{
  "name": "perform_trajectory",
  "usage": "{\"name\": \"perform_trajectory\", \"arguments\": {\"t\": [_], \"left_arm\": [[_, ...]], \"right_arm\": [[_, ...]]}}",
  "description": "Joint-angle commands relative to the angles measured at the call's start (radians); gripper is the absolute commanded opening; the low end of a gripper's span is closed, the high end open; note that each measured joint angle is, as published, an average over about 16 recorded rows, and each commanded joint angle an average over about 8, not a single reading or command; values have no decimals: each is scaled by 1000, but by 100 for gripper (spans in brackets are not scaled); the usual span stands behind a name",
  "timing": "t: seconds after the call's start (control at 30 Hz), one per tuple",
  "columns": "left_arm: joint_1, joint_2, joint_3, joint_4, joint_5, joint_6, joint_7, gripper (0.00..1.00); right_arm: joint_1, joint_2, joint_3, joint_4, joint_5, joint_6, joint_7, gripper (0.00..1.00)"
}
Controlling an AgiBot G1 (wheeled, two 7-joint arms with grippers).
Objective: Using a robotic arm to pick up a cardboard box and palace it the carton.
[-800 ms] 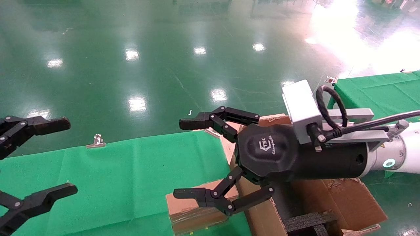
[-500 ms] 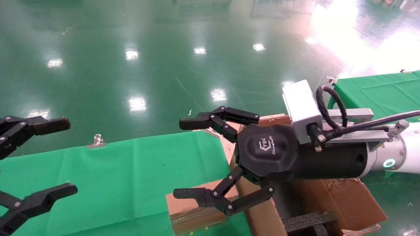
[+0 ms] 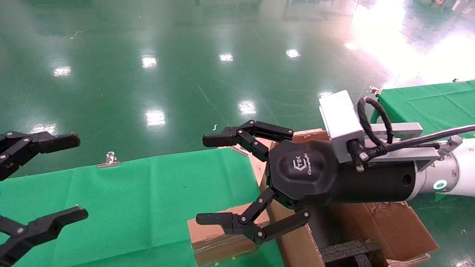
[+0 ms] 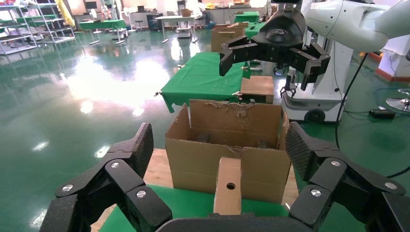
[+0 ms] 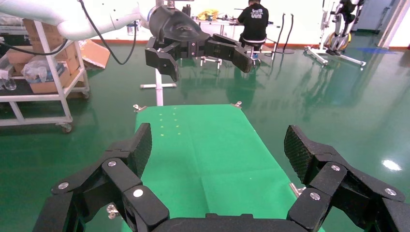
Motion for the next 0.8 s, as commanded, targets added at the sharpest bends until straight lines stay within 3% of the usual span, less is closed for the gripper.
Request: {"name": "perform_trajectory", "arguments": {"t": [0.03,0.23,0.8], "left_arm": [[0,0,0,0,0,0,0,0],[0,0,0,0,0,0,0,0],[0,0,0,0,0,0,0,0]], "right_arm": [[-1,-1,2,-1,5,-1,-1,100],[25,0,-34,9,-69,4,25,100],[290,-126,-281,-14,-574,-50,126,100]]}}
